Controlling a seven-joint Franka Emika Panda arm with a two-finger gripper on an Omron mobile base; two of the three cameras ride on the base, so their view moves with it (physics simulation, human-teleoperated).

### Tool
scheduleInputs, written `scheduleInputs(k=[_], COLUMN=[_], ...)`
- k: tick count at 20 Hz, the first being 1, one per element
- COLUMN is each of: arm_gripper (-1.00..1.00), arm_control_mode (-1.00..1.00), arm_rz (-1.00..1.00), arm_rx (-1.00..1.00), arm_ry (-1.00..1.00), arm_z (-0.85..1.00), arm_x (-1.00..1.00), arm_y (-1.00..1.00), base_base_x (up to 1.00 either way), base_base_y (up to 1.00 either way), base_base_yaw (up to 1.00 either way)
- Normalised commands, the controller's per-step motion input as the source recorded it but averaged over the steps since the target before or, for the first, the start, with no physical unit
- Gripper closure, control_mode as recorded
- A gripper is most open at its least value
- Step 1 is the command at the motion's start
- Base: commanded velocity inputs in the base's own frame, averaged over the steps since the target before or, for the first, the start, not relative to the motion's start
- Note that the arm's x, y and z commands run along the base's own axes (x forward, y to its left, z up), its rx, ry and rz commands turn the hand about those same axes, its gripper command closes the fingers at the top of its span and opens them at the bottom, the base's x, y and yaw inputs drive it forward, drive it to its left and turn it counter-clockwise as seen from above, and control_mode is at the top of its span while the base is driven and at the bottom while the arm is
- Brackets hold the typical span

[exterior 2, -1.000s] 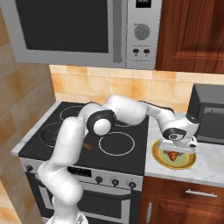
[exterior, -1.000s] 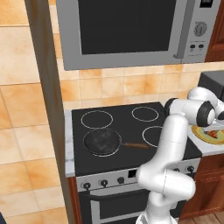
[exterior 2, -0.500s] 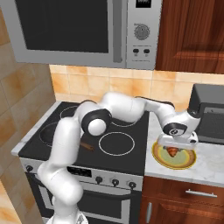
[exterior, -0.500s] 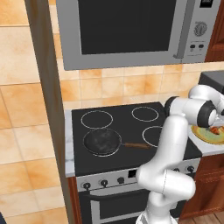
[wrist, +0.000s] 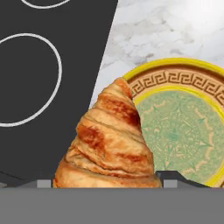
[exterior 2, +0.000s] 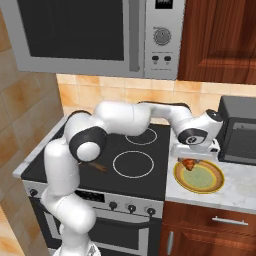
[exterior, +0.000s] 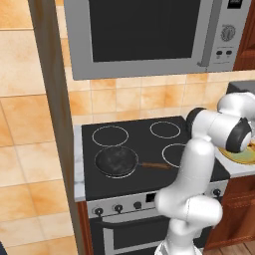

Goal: Pick the croissant and place it on the pan. Then turn on the stove to warm the croissant.

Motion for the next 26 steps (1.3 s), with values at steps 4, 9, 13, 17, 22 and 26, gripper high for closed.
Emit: scheduleInputs(k=[4,9,13,17,22,26], arm_gripper=[1.00,1.00,1.00,1.00,1.00,1.00], arm_control_mode=[-1.00,-1.00,-1.00,-1.00,-1.00,-1.00], arm_rz=[0.07,0.07,0.07,0.07,0.07,0.08], arm_rx=[-0.11,-0.09,-0.03,0.00,0.00,0.00], arm_ry=[-0.02,-0.01,0.00,0.00,0.00,0.00], arm_z=[0.33,0.31,0.45,0.54,0.52,0.43], arm_x=[-0.40,-0.42,-0.31,-0.18,-0.16,-0.21], arm_y=[0.72,0.74,0.68,0.63,0.62,0.64], base_base_x=[0.00,0.00,0.00,0.00,0.00,0.00], base_base_y=[0.00,0.00,0.00,0.00,0.00,0.00], base_base_yaw=[0.00,0.00,0.00,0.00,0.00,0.00])
